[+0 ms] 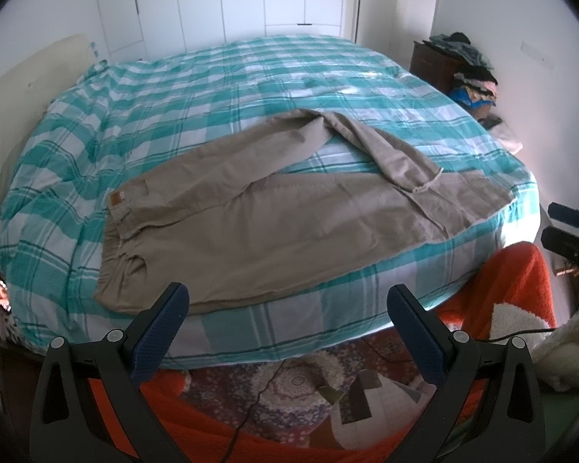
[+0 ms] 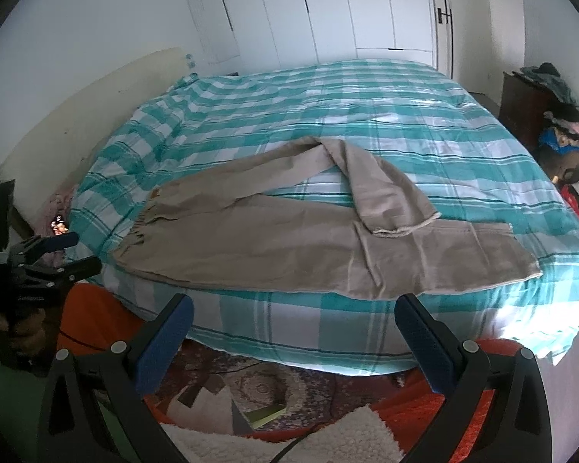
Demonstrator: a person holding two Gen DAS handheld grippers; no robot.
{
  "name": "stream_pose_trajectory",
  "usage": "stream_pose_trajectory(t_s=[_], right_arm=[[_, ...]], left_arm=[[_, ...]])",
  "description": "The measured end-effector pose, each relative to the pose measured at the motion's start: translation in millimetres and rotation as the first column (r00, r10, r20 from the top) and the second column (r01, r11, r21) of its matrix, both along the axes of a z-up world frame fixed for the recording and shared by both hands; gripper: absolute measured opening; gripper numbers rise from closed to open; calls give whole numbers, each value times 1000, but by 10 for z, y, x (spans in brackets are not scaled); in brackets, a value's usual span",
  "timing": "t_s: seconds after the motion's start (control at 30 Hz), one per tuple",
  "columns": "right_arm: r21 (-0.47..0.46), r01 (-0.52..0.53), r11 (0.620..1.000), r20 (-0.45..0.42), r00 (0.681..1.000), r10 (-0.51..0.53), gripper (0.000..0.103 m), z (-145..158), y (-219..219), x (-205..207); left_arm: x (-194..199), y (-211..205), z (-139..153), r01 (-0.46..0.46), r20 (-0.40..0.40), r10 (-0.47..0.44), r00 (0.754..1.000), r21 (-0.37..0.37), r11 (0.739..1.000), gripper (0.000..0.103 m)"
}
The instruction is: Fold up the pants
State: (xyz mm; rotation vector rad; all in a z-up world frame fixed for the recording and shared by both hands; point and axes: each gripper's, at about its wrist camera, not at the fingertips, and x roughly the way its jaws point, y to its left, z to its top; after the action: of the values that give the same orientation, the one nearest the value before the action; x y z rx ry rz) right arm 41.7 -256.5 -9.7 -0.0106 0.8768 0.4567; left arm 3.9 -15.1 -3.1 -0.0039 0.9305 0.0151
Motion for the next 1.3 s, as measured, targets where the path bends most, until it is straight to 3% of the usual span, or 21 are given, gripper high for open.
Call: stream_pose_trajectory(t_s=[1.2, 1.3], right_arm=[[-54, 35, 998, 11, 999, -35, 103, -61, 25, 8], [-54, 41, 998, 16, 999, -40, 103, -55, 19, 4]], left_arm=[[24, -6, -107, -10, -29, 10, 1000, 4, 1000, 102], [45, 26, -116, -3, -40, 2, 999, -24, 1000, 102]])
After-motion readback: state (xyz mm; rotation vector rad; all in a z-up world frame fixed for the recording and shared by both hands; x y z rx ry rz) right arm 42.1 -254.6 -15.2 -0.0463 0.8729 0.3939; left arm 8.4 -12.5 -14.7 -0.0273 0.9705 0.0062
